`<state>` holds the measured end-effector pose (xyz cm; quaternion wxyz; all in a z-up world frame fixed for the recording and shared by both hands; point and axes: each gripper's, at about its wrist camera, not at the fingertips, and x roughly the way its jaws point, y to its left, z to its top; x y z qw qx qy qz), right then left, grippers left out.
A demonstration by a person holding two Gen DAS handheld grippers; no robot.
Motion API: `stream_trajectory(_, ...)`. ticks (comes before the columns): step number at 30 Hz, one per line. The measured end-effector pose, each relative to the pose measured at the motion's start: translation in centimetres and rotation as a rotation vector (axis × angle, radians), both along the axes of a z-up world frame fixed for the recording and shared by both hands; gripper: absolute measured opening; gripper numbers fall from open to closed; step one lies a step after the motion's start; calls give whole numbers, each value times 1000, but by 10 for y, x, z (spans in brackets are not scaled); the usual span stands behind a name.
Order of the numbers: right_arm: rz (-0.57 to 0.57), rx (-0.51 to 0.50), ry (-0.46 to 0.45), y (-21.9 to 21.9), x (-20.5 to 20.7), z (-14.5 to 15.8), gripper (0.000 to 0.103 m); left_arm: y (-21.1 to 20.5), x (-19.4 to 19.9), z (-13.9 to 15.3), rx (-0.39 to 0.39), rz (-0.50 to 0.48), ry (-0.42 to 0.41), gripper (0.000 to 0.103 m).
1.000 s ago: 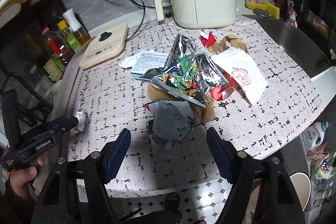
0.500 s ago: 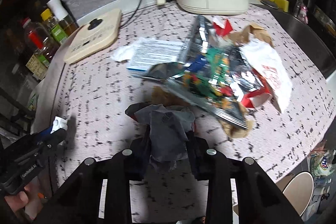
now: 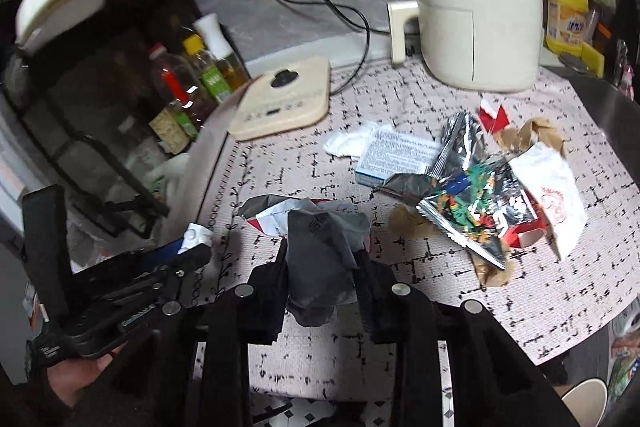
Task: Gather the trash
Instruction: 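Grasp the small white scrap with the left tool while the right tool grasps grey crumpled plastic, then carry both held scraps down over the white bin while opening both tools to drop them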
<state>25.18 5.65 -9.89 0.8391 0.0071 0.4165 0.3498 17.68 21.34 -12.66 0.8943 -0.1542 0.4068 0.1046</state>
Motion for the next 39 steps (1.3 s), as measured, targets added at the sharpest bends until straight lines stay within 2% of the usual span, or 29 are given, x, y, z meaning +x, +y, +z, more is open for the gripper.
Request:
stream_trajectory(5, 20, 56, -42, -56, -24, 18, 29, -54, -15, 14, 1, 13, -33, 34)
stream_trajectory(10, 10, 80, -55, -124, -43, 20, 29, -109, -28, 28, 1, 15, -63, 34)
stream_trajectory(17, -71, 92, -61, -220, -61, 17, 29, -190, -40, 42, -7, -57, -112, 34)
stream_trajectory(30, -231, 78, -55, -347, -93, 4, 30, -298, -42, 39, -28, -183, -120, 34)
stream_trajectory(39, -382, 25, 11, -418, -104, -32, 30, -347, -37, 21, -45, -270, -80, 34)
